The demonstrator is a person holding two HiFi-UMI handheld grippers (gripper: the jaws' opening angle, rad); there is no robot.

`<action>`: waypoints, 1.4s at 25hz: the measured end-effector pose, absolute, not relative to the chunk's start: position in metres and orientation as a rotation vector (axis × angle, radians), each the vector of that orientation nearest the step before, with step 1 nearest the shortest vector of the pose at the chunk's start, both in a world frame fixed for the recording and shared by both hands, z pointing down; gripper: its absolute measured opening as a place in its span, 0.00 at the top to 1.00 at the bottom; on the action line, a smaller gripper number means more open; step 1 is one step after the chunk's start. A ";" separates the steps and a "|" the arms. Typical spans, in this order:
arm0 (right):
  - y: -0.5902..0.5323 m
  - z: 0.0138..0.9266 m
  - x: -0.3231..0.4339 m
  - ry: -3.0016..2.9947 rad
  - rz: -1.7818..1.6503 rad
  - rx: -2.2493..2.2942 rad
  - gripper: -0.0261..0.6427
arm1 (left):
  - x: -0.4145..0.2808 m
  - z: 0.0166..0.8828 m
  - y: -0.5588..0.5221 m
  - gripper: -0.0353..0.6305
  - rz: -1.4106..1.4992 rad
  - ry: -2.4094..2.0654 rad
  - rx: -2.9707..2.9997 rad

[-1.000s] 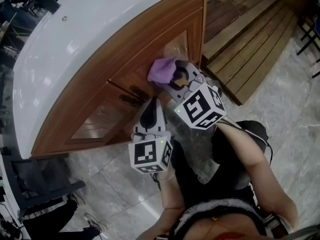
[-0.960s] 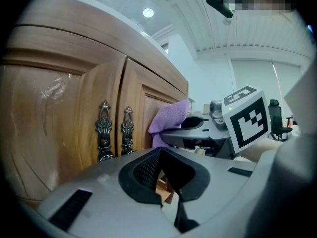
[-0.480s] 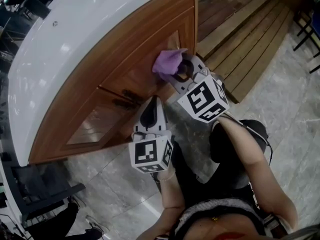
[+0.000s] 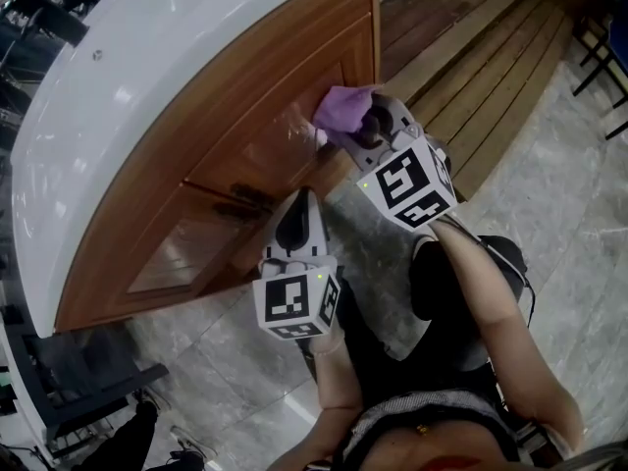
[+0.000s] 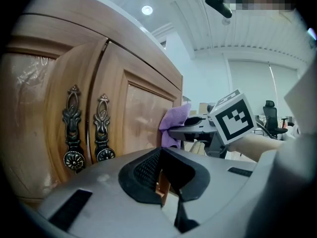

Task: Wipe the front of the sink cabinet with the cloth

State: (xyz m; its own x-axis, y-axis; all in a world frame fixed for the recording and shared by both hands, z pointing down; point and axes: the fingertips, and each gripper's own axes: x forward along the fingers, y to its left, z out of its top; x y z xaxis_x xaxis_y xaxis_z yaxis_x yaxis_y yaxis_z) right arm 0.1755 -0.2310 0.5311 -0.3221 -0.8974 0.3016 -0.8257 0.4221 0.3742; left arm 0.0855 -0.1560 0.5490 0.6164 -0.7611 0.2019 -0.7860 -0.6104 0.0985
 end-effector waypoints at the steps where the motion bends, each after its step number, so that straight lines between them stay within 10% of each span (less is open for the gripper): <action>1: -0.232 0.532 0.181 -2.206 -0.206 1.470 0.69 | 0.087 0.550 -0.156 0.95 0.208 -1.284 2.662; 35: -0.239 0.536 0.225 -2.165 -0.116 1.574 0.69 | 0.087 0.562 -0.158 0.95 0.220 -1.255 2.648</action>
State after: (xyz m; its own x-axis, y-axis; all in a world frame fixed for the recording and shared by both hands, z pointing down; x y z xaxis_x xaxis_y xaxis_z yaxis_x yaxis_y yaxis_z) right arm 0.2247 -0.2390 0.5361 -0.2405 -0.9190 0.3123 -0.8803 0.3421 0.3286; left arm 0.0870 -0.1577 0.5619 0.6280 -0.7466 0.2196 -0.7768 -0.6184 0.1187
